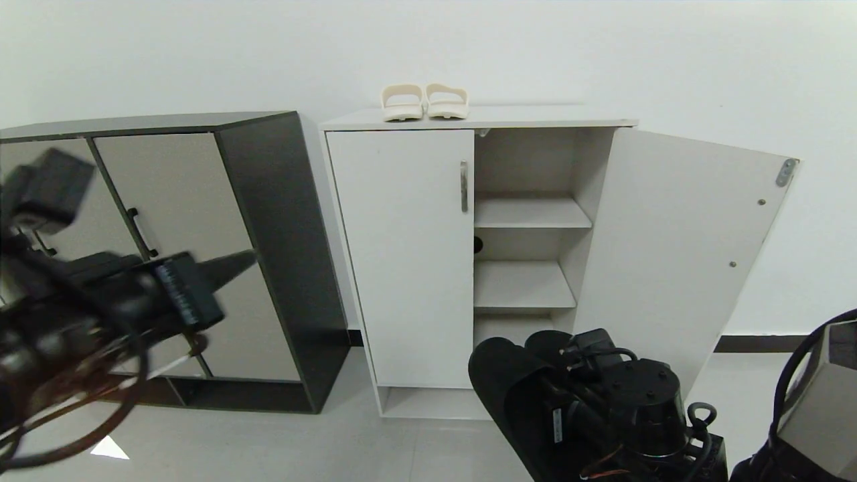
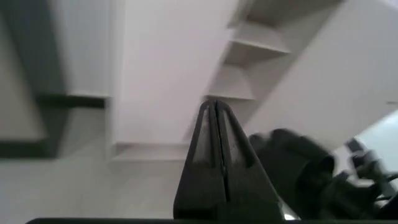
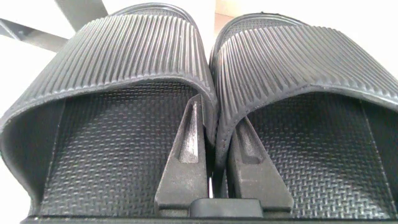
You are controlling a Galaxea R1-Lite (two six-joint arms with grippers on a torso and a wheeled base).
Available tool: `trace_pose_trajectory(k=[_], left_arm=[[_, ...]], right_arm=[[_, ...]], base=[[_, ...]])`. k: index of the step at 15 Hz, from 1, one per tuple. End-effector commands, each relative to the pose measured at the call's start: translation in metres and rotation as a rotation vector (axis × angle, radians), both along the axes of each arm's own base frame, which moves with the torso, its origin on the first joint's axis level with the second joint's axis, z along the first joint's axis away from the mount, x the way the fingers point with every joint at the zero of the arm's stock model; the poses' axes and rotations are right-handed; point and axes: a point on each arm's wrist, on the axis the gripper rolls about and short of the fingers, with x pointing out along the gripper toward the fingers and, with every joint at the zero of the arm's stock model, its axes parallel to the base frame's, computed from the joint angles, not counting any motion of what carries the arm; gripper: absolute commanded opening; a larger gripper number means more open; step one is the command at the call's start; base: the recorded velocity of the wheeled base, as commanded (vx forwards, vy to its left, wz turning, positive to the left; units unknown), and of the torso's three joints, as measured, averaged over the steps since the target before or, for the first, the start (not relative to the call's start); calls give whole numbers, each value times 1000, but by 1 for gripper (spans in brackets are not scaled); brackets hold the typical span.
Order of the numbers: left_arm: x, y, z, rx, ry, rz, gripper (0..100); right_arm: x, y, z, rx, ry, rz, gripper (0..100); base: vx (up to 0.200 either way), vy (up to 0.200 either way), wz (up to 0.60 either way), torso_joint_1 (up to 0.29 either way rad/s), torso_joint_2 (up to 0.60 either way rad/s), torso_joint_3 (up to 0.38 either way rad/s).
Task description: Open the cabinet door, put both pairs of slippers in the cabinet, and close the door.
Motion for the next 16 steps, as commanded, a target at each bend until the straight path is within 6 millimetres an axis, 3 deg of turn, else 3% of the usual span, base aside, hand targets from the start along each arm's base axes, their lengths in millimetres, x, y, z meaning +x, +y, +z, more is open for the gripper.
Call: trace_pose_trajectory(k=[1,3,6,10,13,16], left_arm=[[-123,66,-40,10,-62,322,0],[-160,79,-71,113,-73,404,0],[-177,78,-120,229,-85,545,0],[-163,75,-163,230,-17,517,0],[-160,69,-163,206,-84,249,0],[-160,67,-165,249,-83,157,0]], right_arm=[[3,0,-6,-12,12,-8,0],[4,0,-6,-14,10,-8,0],[3,0,-5,-13,9,-8,0],[2,0,-5,-13,7,-5,0],[-1,4,-3,-6,-15,17,0],[-3,2,-4,-5,-35,25,0]], base=[[0,0,0,0,0,0],[0,0,0,0,0,0],[0,0,0,0,0,0],[0,0,0,0,0,0],[0,0,0,0,0,0],[0,0,0,0,0,0]])
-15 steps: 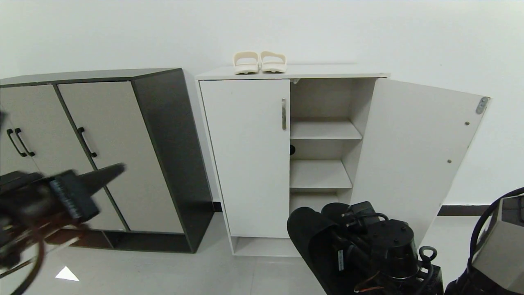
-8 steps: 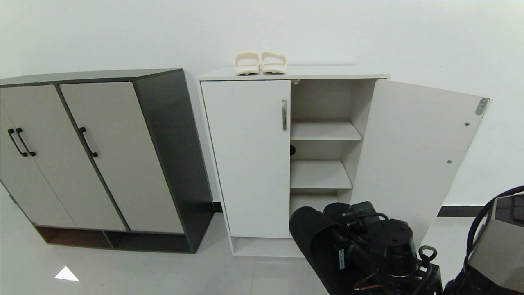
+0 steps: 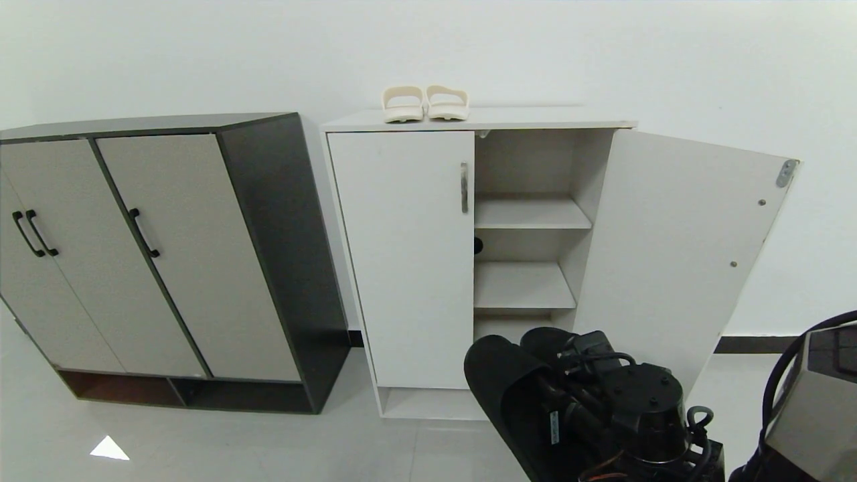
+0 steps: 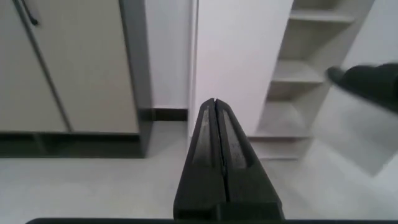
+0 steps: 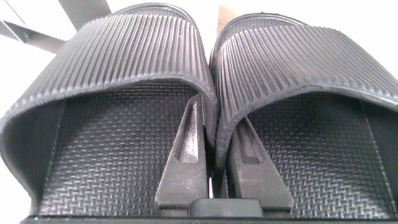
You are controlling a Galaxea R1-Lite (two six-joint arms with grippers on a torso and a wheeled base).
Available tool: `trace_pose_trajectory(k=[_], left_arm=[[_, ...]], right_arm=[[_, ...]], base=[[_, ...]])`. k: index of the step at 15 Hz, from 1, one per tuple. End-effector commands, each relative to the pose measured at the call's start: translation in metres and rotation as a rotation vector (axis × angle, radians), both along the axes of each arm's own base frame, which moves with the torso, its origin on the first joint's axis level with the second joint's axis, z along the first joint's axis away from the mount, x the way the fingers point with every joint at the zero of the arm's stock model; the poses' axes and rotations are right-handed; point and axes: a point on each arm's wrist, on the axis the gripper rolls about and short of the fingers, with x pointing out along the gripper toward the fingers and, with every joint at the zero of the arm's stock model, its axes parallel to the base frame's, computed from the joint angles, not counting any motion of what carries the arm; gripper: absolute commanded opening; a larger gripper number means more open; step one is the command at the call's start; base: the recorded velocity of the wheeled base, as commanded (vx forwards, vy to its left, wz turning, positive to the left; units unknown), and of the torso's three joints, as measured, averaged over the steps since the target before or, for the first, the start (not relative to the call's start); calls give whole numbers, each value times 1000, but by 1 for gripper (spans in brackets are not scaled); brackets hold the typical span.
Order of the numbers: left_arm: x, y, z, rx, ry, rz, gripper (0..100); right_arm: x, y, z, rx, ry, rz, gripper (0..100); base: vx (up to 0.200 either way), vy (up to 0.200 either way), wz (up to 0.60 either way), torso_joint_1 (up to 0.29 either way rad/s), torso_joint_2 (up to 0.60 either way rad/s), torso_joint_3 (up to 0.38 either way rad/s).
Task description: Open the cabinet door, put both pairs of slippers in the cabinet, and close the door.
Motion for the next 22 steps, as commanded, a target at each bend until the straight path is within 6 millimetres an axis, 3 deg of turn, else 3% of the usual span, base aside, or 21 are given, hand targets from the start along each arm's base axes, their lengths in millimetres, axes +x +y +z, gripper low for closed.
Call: trace_pose_trajectory(k=[1,2,4,9,14,16,22], left_arm=[[0,0,-4,84,34,3,0],[0,-1,-4,112,31,38,0],[0,-5,-4,87,43,275,0],[-6,-4,-5,50,-41,-13,0],[-7,-4,-5,52,-57,10,0],[-7,-4,-5,47,-57,11,0],[-7,-4,-5,49,-57,9,0]], right_arm=[[-2,-1,-3,-9,4,6,0],[-2,-1,-2,-6,0,7,0],[-1,2,0,2,-9,8,0],[7,9,4,14,-36,3,0],[17,16,6,-9,-76,-28,0],[32,24,13,-10,-128,-48,0],[51,41,11,18,-73,-138,0]], base=[[0,0,0,0,0,0],[0,0,0,0,0,0],[0,0,0,0,0,0],[0,0,0,0,0,0],[0,0,0,0,0,0],[0,0,0,0,0,0],[0,-33,0,0,0,0]])
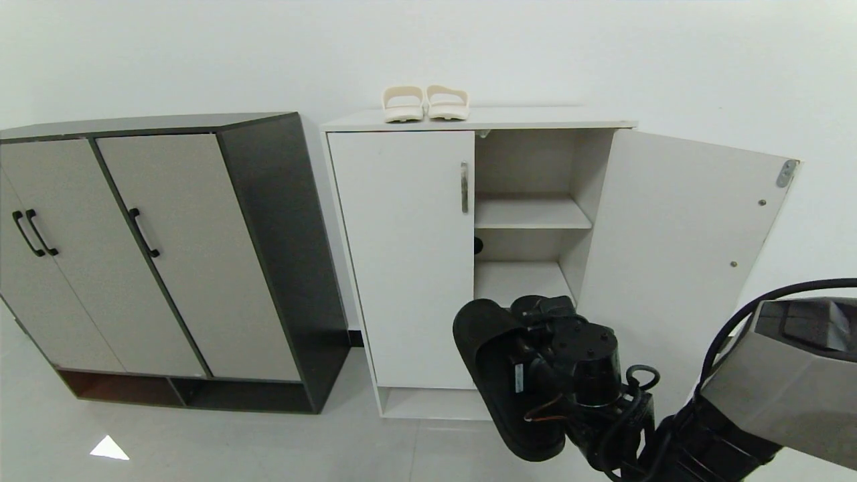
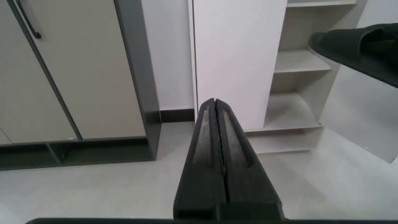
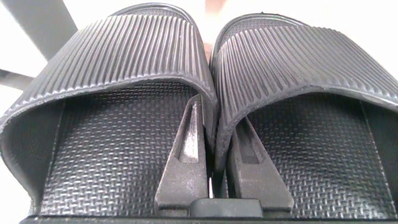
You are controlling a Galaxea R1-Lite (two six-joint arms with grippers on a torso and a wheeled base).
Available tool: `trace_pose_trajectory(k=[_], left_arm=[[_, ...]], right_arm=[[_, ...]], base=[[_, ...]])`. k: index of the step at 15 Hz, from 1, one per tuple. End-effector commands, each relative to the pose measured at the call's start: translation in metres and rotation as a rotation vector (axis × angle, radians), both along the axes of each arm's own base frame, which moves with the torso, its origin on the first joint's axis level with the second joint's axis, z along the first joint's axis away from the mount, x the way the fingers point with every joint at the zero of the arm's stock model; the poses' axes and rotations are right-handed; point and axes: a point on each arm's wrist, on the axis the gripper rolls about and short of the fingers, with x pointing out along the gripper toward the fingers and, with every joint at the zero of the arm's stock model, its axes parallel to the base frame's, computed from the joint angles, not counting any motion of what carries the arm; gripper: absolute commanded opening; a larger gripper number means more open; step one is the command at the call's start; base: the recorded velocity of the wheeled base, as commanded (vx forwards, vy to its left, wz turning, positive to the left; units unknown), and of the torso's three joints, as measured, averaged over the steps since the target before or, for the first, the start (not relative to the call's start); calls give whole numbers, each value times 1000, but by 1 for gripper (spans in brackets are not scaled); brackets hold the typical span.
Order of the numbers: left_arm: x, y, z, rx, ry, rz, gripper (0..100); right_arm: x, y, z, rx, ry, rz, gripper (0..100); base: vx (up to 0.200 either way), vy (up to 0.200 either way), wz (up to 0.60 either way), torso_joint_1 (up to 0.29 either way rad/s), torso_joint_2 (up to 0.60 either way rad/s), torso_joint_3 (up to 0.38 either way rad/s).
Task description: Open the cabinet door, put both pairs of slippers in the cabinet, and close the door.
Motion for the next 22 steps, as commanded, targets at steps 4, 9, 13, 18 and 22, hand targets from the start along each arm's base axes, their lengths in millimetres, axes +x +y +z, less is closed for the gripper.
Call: trace_pose_trajectory(k=[4,9,13,18,22], left_arm=[[0,0,0,0,3,-1,0],[0,0,0,-9,2,3,0],[0,0,0,-8,2,2,0],[0,0,0,-8,2,2,0],[0,0,0,-6,2,2,0]], right_arm=[[14,14,-21,-9,15,-74,0],[20,23,-30,-23,12,-81,0],[24,26,-34,-23,10,-88,0],[31,31,-46,-27,20,-91,0],[33,34,-58,-43,34,-88,0]], base=[[0,-200,0,4,4,2],[0,-80,0,0,2,2],[0,0,0,0,0,0],[0,0,0,0,0,0],[0,0,0,1,-1,-14]])
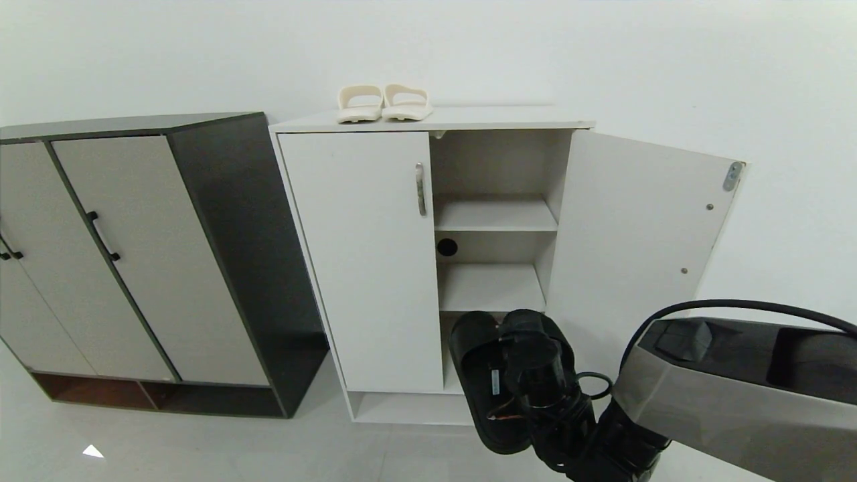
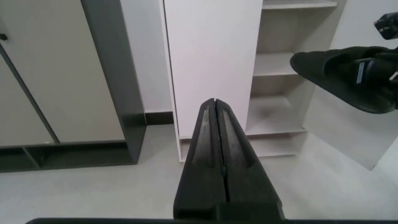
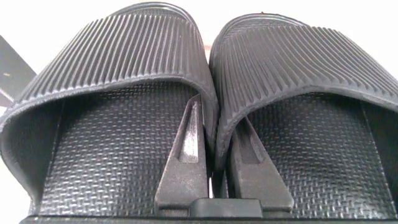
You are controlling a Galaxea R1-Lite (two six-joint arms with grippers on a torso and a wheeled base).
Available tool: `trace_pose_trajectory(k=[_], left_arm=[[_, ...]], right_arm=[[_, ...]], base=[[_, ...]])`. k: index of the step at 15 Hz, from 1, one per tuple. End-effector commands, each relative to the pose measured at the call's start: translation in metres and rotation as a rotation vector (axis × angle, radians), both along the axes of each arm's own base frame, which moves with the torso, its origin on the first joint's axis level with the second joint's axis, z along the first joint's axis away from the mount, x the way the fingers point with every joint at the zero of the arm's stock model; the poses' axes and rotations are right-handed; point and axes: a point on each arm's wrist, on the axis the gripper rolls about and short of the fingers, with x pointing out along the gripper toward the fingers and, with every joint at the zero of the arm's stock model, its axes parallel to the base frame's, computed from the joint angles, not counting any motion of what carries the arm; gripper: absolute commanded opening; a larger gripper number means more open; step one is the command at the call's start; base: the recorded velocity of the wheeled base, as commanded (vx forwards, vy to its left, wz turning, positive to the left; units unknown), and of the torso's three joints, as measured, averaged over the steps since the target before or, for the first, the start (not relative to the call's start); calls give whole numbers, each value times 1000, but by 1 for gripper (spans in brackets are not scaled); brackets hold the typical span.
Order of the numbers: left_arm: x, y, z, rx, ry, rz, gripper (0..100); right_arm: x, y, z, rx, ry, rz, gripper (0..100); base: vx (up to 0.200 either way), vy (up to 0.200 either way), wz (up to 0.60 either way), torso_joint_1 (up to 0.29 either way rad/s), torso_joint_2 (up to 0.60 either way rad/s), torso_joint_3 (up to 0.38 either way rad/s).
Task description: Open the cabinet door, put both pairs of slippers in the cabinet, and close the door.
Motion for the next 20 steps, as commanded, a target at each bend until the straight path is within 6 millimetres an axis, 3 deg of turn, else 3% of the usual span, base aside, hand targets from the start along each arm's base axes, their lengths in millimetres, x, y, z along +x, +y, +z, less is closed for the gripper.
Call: trace_pose_trajectory(k=[1,8,12,18,20], left_arm=[[0,0,0,0,1,-1,0],[0,0,0,1,1,-2,0],[0,0,0,1,1,-1,0],[0,0,0,5,1,-2,0],[0,0,0,5,1,-1,0]], right_arm=[[4,5,-10,-7,7,2,0],[25,20,-17,-2,3,-6,0],[25,22,-16,-4,-5,-12,0],[24,26,2,15,-184,-83,0],[27,25,-7,-1,-171,-93,0]], base=[[0,0,0,7,7,-115],[0,0,0,2,2,-185],[0,0,0,1,4,-198],[0,0,0,4,3,-63],[0,0,0,0,0,0]])
